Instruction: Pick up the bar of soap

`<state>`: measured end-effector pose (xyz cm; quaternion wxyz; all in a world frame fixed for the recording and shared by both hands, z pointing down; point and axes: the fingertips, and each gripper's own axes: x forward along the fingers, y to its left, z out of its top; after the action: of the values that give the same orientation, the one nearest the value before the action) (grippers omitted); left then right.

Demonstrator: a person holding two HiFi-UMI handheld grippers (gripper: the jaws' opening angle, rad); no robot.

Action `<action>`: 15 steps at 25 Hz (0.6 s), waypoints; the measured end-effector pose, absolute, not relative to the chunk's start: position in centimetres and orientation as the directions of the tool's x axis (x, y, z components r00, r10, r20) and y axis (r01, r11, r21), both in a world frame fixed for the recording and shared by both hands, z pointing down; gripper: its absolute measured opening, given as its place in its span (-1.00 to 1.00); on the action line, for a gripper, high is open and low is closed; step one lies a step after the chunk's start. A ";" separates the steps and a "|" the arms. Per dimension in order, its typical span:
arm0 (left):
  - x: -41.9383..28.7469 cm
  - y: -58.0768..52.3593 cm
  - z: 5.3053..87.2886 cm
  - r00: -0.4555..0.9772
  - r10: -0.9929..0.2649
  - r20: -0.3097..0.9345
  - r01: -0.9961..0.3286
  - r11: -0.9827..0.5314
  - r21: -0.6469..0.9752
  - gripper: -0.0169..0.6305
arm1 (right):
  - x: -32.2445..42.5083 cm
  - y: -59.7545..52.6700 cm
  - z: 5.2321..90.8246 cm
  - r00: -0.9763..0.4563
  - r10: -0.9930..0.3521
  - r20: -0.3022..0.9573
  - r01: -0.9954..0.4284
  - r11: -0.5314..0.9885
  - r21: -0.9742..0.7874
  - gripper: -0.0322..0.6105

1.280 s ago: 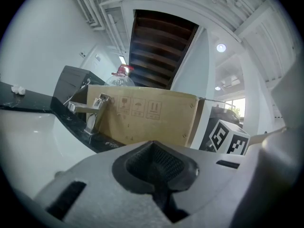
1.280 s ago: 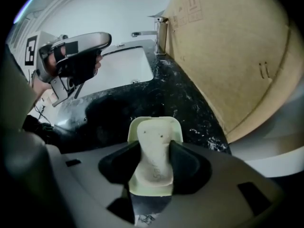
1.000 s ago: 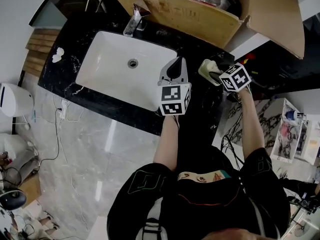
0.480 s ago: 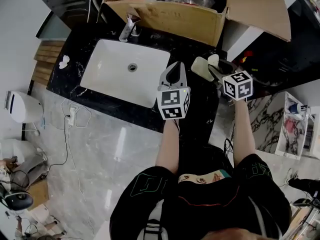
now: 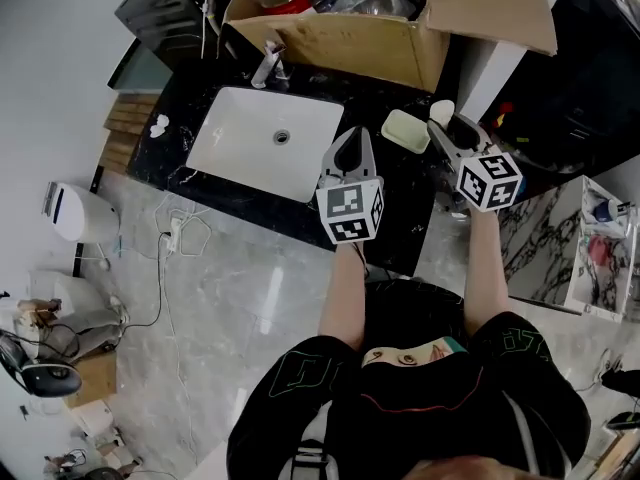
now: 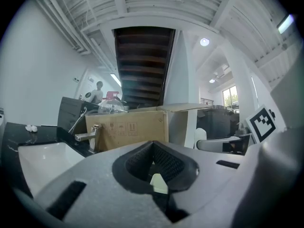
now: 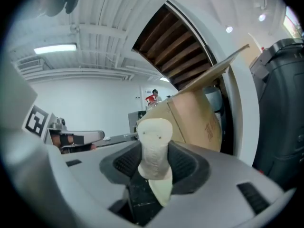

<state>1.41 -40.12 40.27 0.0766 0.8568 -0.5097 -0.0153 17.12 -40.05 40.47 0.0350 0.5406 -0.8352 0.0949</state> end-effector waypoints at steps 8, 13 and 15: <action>2.0 -36.8 37.2 0.444 -0.896 0.004 -0.893 -0.442 0.079 -0.92 | 18.8 -35.6 35.7 -0.419 -0.908 0.019 -0.907 0.418 -0.048 -0.34; 2.0 -35.2 36.7 0.417 -0.909 -0.006 -0.906 -0.416 0.073 -0.92 | 19.9 -33.9 34.9 -0.411 -0.911 -0.016 -0.911 0.412 -0.038 -0.34; 2.6 -34.6 37.0 0.416 -0.909 -0.002 -0.907 -0.415 0.071 -0.92 | 20.5 -33.4 35.0 -0.410 -0.912 -0.019 -0.911 0.410 -0.043 -0.34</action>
<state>2.56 -34.58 36.97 0.0293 0.8410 -0.5400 -0.0198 20.47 -33.36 35.03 -0.0196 0.5428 -0.8395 0.0126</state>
